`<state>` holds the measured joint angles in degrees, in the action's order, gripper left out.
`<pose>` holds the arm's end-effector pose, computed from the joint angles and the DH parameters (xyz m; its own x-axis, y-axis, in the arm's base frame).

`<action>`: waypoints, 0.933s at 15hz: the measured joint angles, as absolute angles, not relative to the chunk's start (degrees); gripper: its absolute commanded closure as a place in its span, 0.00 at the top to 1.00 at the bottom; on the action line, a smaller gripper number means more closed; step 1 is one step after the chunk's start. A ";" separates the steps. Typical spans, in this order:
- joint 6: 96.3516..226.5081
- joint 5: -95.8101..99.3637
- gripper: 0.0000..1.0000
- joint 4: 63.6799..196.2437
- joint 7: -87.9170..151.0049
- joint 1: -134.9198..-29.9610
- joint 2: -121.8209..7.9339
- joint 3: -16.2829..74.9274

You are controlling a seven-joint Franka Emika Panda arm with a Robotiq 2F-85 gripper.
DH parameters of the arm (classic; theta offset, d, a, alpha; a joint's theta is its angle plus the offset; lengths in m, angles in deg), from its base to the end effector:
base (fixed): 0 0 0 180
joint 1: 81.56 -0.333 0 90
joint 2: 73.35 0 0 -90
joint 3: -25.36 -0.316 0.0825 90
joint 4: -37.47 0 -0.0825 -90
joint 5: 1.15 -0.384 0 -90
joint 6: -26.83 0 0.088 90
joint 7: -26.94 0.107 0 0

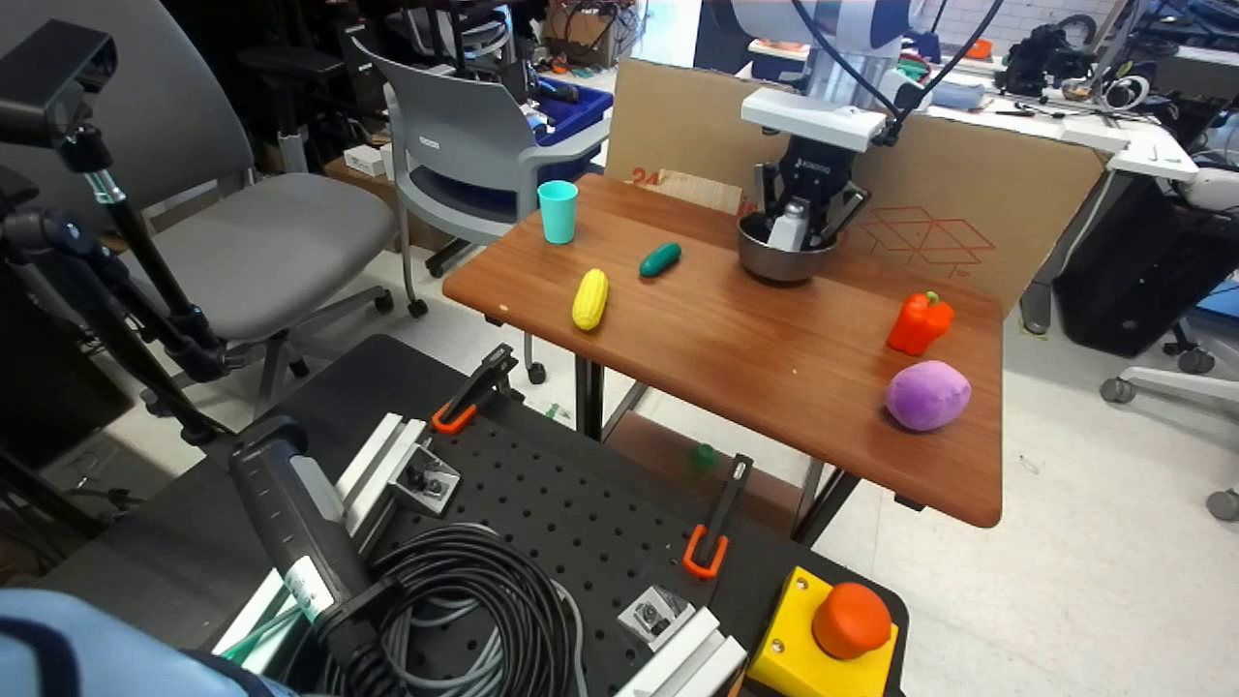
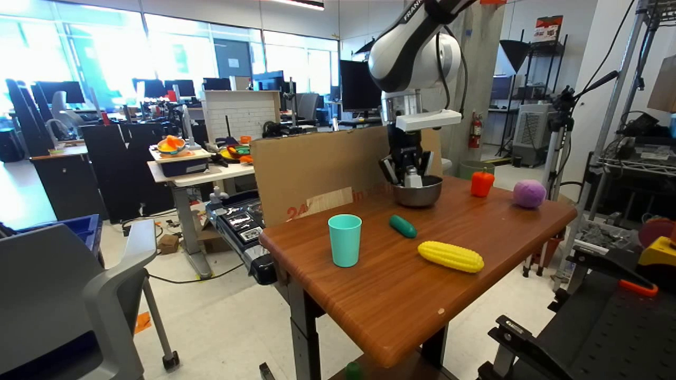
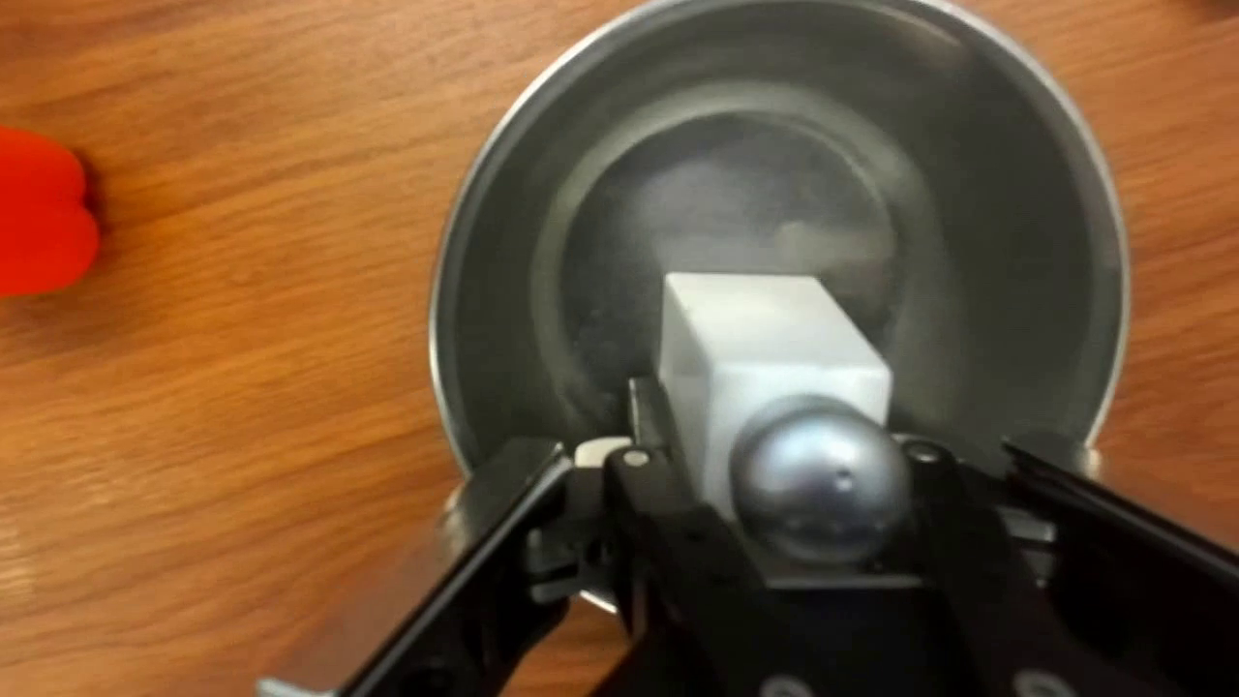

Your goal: Put the salt shaker in the silver bowl

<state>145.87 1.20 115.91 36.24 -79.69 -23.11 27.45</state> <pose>0.7144 -0.0465 0.1763 0.9672 -0.2007 -0.1560 -0.1890 -0.9782 0.0864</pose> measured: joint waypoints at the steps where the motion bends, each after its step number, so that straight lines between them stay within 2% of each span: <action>1: 145.14 1.20 0.18 115.09 36.08 -79.86 -22.72 27.44; 2: 144.69 1.20 0.68 114.46 36.01 -79.99 -22.46 27.44; 4: 144.22 1.20 0.76 113.70 35.88 -80.13 -22.32 27.44; 7: 143.63 1.20 0.99 112.93 35.34 -80.19 -22.61 27.44; 14: 136.67 1.51 1.00 113.37 33.60 -80.72 -27.94 27.40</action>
<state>136.67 1.51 113.37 33.60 -80.72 -27.94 27.40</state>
